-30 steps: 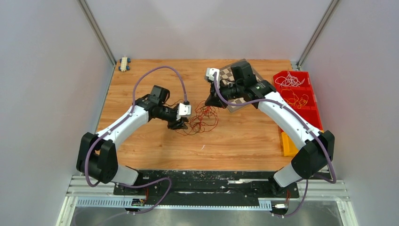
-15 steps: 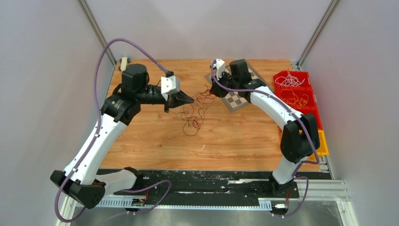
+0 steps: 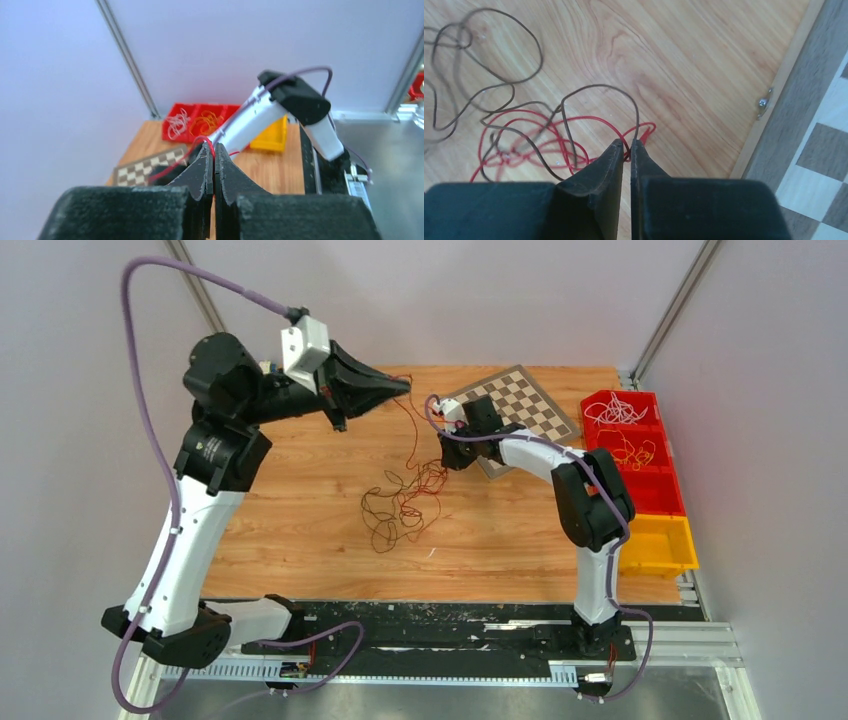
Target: Untangle the cables
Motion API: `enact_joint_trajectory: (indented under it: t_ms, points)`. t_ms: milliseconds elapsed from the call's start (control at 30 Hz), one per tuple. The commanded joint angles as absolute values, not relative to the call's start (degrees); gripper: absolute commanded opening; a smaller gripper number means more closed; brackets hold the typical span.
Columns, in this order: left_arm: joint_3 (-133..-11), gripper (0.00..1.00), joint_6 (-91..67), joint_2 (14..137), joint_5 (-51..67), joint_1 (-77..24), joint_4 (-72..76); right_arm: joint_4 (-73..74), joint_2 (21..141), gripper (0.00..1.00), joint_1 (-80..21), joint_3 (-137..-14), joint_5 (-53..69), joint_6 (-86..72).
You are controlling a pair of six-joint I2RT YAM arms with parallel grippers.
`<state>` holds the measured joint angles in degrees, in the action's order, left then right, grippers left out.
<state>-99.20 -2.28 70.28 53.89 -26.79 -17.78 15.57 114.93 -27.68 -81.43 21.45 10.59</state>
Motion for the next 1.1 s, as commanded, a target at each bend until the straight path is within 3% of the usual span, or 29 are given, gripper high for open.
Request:
enact_joint_trajectory:
  t_ms: [0, 267, 300, 433, 600, 833, 967, 1067]
  points:
    - [-108.0, 0.0, -8.9, 71.6, 49.4, -24.1, -10.2, 14.1, 115.9, 0.1, -27.8, -80.6, 18.7, 11.8]
    - [-125.8, 0.0, -6.3, 78.5, 36.1, -22.4, -10.4, 19.5, 115.2, 0.17, -27.4, -80.1, 20.2, 13.9]
    - [-125.8, 0.0, -6.1, 79.0, 35.4, -22.4, -10.6, 21.4, 114.0, 0.24, -26.7, -80.9, 22.8, 14.3]
    - [-120.3, 0.0, -7.2, 78.5, 30.7, -22.4, -12.0, 30.7, 106.6, 0.71, -20.7, -86.5, 37.2, 15.2]
    - [-111.1, 0.0, -9.8, 76.9, 26.3, -22.4, -8.9, 33.5, 96.2, 0.92, -16.7, -90.5, 47.7, 17.0]
    - [-111.1, 0.0, -15.5, 79.6, 25.8, -22.3, -8.7, 17.0, 90.1, 1.0, -26.7, -86.5, 53.3, 3.9]
    - [-110.6, 0.0, -17.8, 80.1, 26.1, -22.3, -8.3, -0.8, 90.7, 1.0, -34.0, -82.4, 47.6, -2.6]
    - [-110.8, 0.0, -18.2, 80.1, 26.1, -22.4, -8.1, -5.5, 94.6, 0.99, -37.1, -83.1, 37.8, -2.9]
